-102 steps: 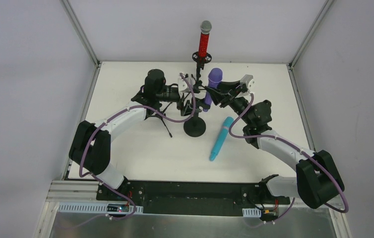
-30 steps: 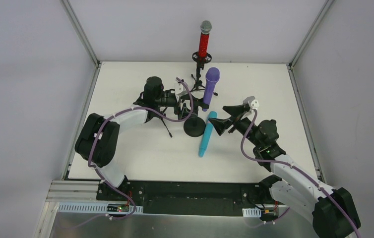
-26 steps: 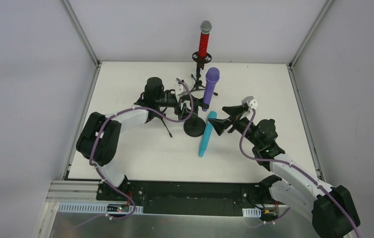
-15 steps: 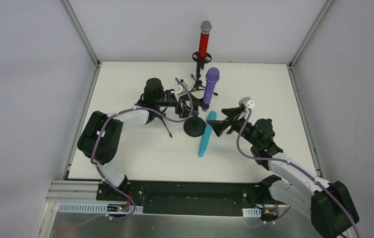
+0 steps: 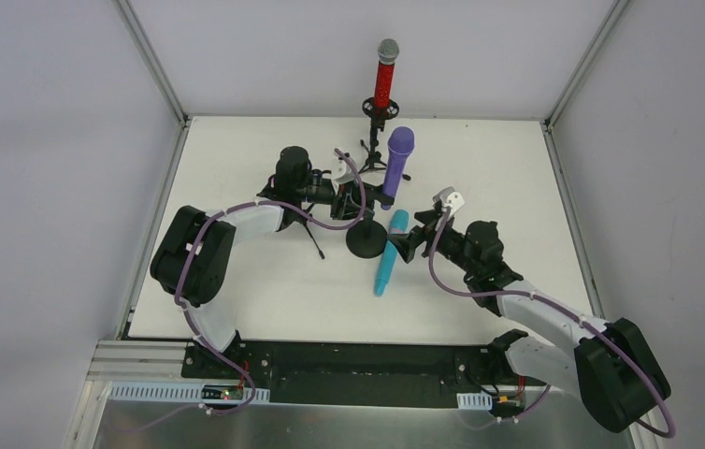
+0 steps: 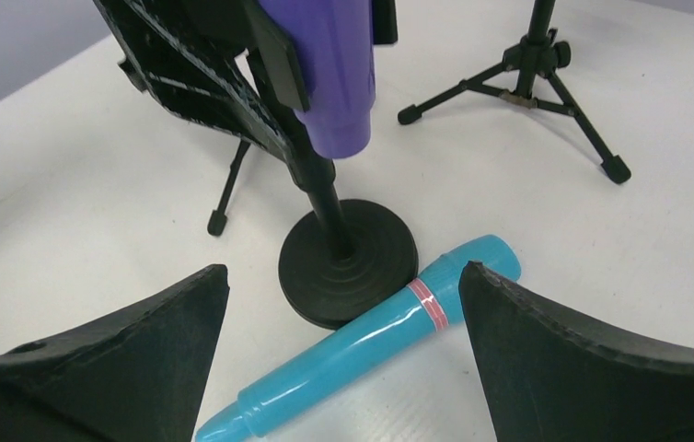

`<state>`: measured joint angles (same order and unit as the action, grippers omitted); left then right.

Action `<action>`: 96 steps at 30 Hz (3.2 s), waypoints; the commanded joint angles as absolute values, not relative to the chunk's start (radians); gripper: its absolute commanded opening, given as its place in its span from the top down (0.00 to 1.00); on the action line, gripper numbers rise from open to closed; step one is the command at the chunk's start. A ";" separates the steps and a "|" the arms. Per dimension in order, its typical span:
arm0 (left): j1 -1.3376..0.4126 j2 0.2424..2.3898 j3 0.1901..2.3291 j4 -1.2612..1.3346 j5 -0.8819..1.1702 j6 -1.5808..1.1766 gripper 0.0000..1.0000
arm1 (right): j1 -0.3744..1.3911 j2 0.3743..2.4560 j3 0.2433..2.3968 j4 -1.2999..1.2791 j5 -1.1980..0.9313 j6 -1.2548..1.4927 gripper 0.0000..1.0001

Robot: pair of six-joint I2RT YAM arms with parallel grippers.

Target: Attach the microphones to the stand

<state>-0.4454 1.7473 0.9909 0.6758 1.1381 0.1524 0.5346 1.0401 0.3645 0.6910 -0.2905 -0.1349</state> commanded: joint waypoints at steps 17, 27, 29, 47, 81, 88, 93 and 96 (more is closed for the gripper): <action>-0.448 1.736 0.990 0.891 1.192 0.049 0.46 | 0.589 1.230 0.385 0.892 -0.255 -0.204 0.01; -0.448 1.745 1.013 0.820 1.237 0.088 0.69 | 0.595 1.284 0.393 0.940 -0.256 -0.212 0.01; -0.448 1.740 1.017 0.784 1.239 0.118 0.71 | 0.597 1.304 0.396 0.964 -0.258 -0.212 0.01; -0.448 1.709 0.967 0.819 1.123 0.156 0.13 | 0.639 1.435 0.431 1.110 -0.243 -0.209 0.01; -0.451 1.750 0.965 0.953 1.167 0.060 1.00 | 0.701 1.703 0.403 1.523 -0.137 -0.270 0.01; -0.458 1.755 0.946 1.041 1.098 0.004 1.00 | 0.786 1.763 0.469 1.524 0.110 -0.314 0.04; -0.465 1.759 0.940 1.072 1.070 -0.040 1.00 | 0.816 1.807 0.503 1.525 0.236 -0.285 0.21; -0.469 1.760 0.939 1.074 1.070 -0.041 1.00 | 0.824 1.816 0.520 1.525 0.284 -0.287 0.30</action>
